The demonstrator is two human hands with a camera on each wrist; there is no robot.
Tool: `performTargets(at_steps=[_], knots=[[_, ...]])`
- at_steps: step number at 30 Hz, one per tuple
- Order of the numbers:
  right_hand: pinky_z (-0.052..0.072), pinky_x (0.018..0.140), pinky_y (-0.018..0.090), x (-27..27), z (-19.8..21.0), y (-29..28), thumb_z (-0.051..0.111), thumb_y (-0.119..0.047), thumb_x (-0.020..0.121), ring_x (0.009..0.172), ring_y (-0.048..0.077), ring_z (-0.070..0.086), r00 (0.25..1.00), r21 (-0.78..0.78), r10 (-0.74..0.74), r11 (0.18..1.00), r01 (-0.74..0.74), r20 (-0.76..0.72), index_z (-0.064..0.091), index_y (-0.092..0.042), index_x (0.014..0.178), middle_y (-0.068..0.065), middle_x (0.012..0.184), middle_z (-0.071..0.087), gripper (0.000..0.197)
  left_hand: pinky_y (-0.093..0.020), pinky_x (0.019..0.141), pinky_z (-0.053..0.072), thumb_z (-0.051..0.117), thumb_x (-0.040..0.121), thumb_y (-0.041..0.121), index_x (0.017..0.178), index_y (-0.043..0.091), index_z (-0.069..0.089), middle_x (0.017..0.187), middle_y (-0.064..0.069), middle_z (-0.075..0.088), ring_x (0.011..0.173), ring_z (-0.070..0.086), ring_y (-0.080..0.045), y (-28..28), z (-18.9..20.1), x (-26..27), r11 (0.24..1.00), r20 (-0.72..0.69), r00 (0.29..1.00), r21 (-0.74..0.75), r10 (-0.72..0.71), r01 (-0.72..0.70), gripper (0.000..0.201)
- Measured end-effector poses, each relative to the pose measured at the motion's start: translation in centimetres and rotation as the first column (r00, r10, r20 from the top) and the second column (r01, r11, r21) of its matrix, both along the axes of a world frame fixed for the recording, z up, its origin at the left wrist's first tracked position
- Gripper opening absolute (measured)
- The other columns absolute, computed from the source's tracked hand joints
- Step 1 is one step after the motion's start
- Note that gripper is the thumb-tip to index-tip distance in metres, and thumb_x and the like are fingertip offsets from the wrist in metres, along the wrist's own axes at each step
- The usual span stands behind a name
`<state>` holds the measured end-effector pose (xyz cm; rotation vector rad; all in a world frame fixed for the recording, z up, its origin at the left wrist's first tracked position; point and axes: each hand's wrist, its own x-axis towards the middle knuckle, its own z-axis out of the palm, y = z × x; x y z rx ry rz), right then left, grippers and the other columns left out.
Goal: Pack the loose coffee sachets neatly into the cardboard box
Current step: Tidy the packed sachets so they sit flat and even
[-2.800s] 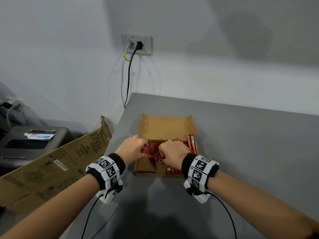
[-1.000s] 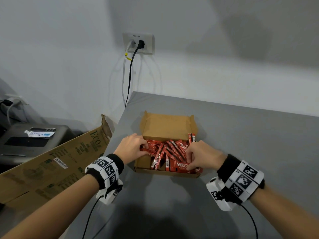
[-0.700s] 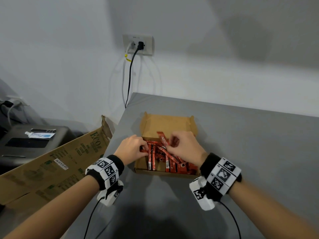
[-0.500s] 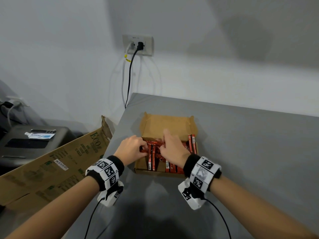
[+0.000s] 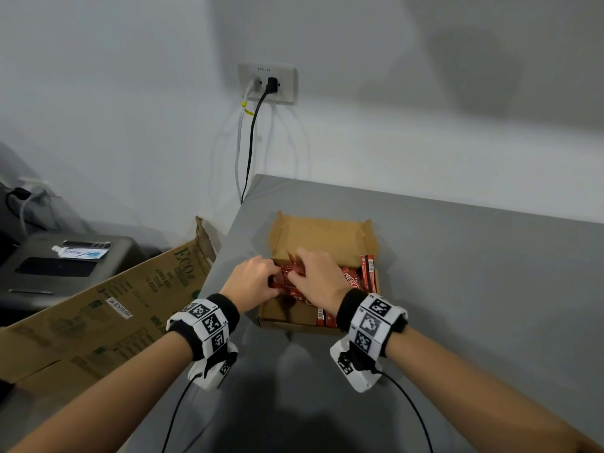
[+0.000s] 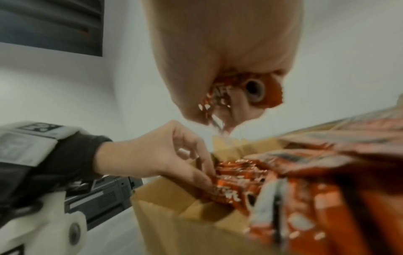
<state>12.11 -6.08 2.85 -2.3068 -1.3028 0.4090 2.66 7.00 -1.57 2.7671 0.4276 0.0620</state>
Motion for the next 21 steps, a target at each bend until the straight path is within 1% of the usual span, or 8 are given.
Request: performTargets(at_steps=[3, 5, 6, 10, 12, 16, 19, 21], knots=[[0.046, 0.059, 0.027, 1.3, 0.4, -1.1, 0.054, -0.017, 0.090, 0.068, 0.021, 0.058, 0.994, 0.063, 0.065, 0.996, -0.060, -0.093, 0.043, -0.017, 0.079, -0.001, 0.074, 0.059, 0.016, -0.033, 0.076, 0.046, 0.071, 0.078, 0.035, 0.083, 0.016, 0.067, 0.093, 0.001, 0.064, 0.089, 0.054, -0.018, 0.0, 0.1, 0.1, 1.000, 0.008, 1.000, -0.023, -0.010, 0.010, 0.020], [0.043, 0.055, 0.011, 2.1, 0.5, -1.8, 0.062, -0.020, 0.088, 0.064, 0.009, 0.057, 0.985, 0.109, 0.057, 0.993, -0.039, -0.164, 0.048, -0.018, 0.077, -0.005, 0.072, 0.059, 0.018, -0.030, 0.077, 0.044, 0.071, 0.079, 0.037, 0.085, 0.019, 0.068, 0.094, 0.003, 0.064, 0.090, 0.053, -0.016, 0.0, 0.4, 0.1, 0.999, -0.004, 1.000, -0.027, -0.022, 0.022, 0.019], [0.042, 0.055, 0.008, 2.4, 0.5, -2.1, 0.066, -0.023, 0.085, 0.063, 0.004, 0.055, 0.980, 0.120, 0.054, 0.992, -0.032, -0.190, 0.051, -0.017, 0.078, -0.008, 0.072, 0.059, 0.018, -0.029, 0.078, 0.044, 0.071, 0.079, 0.037, 0.085, 0.019, 0.068, 0.094, 0.003, 0.064, 0.091, 0.054, -0.016, 0.1, 0.4, 0.2, 0.999, -0.010, 1.000, -0.022, -0.027, 0.027, 0.020], [0.046, 0.057, 0.012, 2.9, 0.8, -2.8, 0.064, -0.011, 0.083, 0.060, -0.004, 0.055, 0.947, 0.126, 0.097, 0.990, -0.061, -0.307, 0.058, -0.013, 0.085, -0.010, 0.075, 0.059, 0.006, -0.029, 0.081, 0.045, 0.070, 0.079, 0.038, 0.086, 0.019, 0.067, 0.095, 0.003, 0.064, 0.092, 0.054, -0.015, 0.1, 0.4, 0.1, 0.999, -0.009, 1.000, -0.032, -0.022, 0.022, 0.020], [0.048, 0.058, 0.015, 3.0, 0.7, -3.0, 0.065, -0.007, 0.083, 0.061, -0.001, 0.056, 0.942, 0.116, 0.085, 0.992, -0.049, -0.325, 0.053, -0.015, 0.093, -0.011, 0.077, 0.057, 0.018, -0.029, 0.082, 0.045, 0.069, 0.080, 0.039, 0.087, 0.020, 0.067, 0.096, 0.004, 0.064, 0.093, 0.054, -0.014, 0.1, 0.3, 0.1, 0.999, -0.016, 1.000, -0.025, -0.020, 0.019, 0.020], [0.050, 0.060, 0.013, 3.1, 0.4, -3.0, 0.070, -0.010, 0.081, 0.065, 0.000, 0.060, 0.927, 0.113, 0.060, 0.993, -0.019, -0.371, 0.051, -0.017, 0.106, -0.004, 0.089, 0.066, 0.032, -0.032, 0.084, 0.046, 0.069, 0.079, 0.041, 0.088, 0.021, 0.068, 0.098, 0.004, 0.064, 0.094, 0.054, -0.014, 0.1, 0.3, 0.2, 1.000, -0.036, 0.999, -0.026, -0.017, 0.016, 0.021], [0.050, 0.068, 0.010, 2.9, 0.2, -2.5, 0.072, -0.011, 0.079, 0.073, 0.001, 0.063, 0.921, 0.139, 0.071, 0.990, -0.019, -0.382, 0.058, -0.018, 0.096, 0.002, 0.091, 0.070, 0.023, -0.033, 0.084, 0.047, 0.069, 0.079, 0.042, 0.089, 0.019, 0.069, 0.097, 0.004, 0.065, 0.093, 0.054, -0.014, 0.0, 0.2, 0.1, 0.999, -0.034, 0.999, -0.030, -0.015, 0.014, 0.025], [0.047, 0.067, 0.005, 2.5, -0.1, -2.1, 0.073, -0.011, 0.078, 0.073, -0.001, 0.061, 0.926, 0.126, 0.089, 0.991, -0.046, -0.366, 0.062, -0.021, 0.082, -0.005, 0.083, 0.067, 0.016, -0.033, 0.081, 0.047, 0.070, 0.078, 0.042, 0.089, 0.018, 0.068, 0.095, 0.003, 0.064, 0.091, 0.055, -0.016, 0.1, 0.2, 0.0, 0.999, -0.017, 1.000, -0.035, 0.004, -0.004, 0.026]])
